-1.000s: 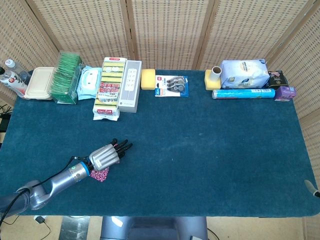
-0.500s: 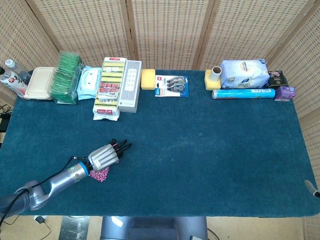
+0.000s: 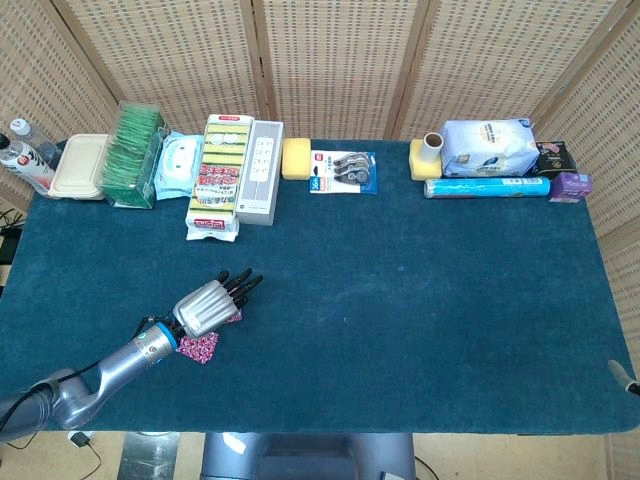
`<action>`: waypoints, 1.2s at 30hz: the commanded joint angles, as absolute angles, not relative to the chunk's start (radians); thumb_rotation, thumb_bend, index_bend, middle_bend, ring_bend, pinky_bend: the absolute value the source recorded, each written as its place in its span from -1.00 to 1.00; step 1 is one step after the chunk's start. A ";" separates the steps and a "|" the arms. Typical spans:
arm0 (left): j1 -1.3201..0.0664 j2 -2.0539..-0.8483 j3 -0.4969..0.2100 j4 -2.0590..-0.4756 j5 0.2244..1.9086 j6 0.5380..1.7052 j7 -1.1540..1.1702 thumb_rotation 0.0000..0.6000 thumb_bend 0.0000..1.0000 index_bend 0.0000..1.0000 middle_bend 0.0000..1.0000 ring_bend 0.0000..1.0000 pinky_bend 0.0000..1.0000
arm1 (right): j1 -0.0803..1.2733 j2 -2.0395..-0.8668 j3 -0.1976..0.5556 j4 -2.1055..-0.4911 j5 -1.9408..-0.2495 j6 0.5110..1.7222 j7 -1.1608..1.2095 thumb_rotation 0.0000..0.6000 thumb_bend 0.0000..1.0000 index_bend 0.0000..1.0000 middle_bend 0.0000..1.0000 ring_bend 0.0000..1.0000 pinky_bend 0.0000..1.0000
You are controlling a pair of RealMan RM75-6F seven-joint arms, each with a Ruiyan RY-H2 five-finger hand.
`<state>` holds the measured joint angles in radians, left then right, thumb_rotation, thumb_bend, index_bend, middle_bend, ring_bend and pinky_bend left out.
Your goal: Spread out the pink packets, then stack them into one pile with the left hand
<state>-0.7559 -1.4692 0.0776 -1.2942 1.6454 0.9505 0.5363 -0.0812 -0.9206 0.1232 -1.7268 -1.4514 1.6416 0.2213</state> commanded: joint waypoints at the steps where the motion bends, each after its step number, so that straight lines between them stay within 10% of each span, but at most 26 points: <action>1: -0.729 -1.361 -0.004 -1.568 1.377 0.841 0.710 1.00 -0.49 0.02 -1.00 -1.00 -0.40 | -0.081 -0.920 0.123 -1.727 -1.452 1.641 0.223 1.00 -0.55 -0.64 -0.91 -1.00 -1.00; 13: -0.810 -1.245 0.037 -1.929 0.771 0.879 1.026 1.00 -0.49 0.07 -1.00 -1.00 -0.40 | -0.082 -0.917 0.121 -1.729 -1.456 1.643 0.226 1.00 -0.55 -0.64 -0.91 -1.00 -1.00; 36: -0.948 -1.375 0.154 -2.000 0.467 1.158 1.269 1.00 -0.49 0.07 -1.00 -1.00 -0.41 | -0.085 -0.916 0.121 -1.727 -1.457 1.647 0.234 1.00 -0.55 -0.64 -0.91 -1.00 -1.00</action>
